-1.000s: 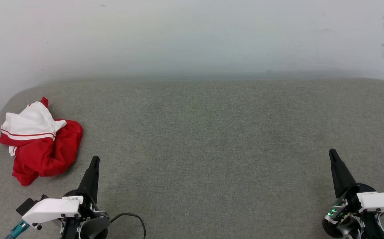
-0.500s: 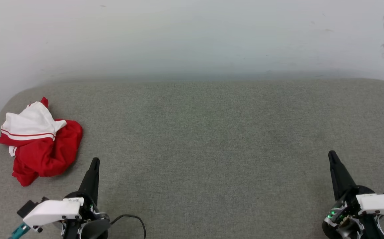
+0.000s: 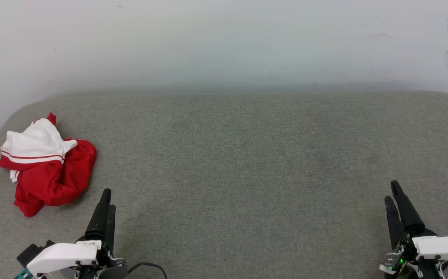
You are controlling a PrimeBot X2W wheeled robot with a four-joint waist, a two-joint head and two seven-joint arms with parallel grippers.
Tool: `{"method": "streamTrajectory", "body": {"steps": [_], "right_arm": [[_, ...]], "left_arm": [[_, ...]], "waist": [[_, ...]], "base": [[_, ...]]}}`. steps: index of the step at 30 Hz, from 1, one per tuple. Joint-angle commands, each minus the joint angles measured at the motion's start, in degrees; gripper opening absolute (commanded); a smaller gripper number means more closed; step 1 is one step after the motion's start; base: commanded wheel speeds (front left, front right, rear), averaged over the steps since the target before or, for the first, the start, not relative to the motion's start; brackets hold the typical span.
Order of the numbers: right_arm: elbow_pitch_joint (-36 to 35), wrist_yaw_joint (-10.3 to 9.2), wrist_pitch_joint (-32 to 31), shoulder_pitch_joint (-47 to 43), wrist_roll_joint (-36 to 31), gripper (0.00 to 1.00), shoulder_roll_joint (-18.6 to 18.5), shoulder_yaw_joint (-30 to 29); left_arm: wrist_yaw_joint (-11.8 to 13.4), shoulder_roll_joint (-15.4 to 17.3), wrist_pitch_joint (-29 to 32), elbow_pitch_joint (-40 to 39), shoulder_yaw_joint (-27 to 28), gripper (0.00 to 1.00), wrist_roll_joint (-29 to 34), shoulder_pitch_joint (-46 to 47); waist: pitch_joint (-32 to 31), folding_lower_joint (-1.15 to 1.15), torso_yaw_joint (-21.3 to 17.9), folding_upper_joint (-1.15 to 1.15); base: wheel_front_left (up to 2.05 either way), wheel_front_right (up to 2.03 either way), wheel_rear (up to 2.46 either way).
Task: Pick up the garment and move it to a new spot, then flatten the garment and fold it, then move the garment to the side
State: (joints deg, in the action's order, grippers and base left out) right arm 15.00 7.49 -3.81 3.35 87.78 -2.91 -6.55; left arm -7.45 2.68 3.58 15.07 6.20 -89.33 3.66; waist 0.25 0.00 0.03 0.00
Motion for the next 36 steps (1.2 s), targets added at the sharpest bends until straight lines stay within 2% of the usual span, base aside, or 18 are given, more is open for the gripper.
{"method": "streamTrajectory", "body": {"steps": [1,21,36], "right_arm": [[-1.82,0.00,0.77,0.61,-2.56,1.00,-0.02,-0.33],[-9.52,0.00,5.63,-0.53,-29.01,1.00,-0.01,0.90],[-10.96,0.00,8.64,-1.91,-46.04,1.00,0.00,2.88]], "left_arm": [[0.27,0.10,-0.72,-1.49,0.60,1.00,3.17,1.15],[6.12,0.15,-5.52,-7.67,-1.12,1.00,27.31,0.44],[9.36,0.23,-8.51,-9.58,-4.00,1.00,44.78,-0.93]], "waist": [[0.04,0.00,0.01,0.00],[0.05,0.00,0.13,0.00],[-0.18,0.00,0.24,0.00]], "base": [[0.00,0.00,0.00],[0.00,0.00,0.00],[0.00,0.00,0.00]]}}
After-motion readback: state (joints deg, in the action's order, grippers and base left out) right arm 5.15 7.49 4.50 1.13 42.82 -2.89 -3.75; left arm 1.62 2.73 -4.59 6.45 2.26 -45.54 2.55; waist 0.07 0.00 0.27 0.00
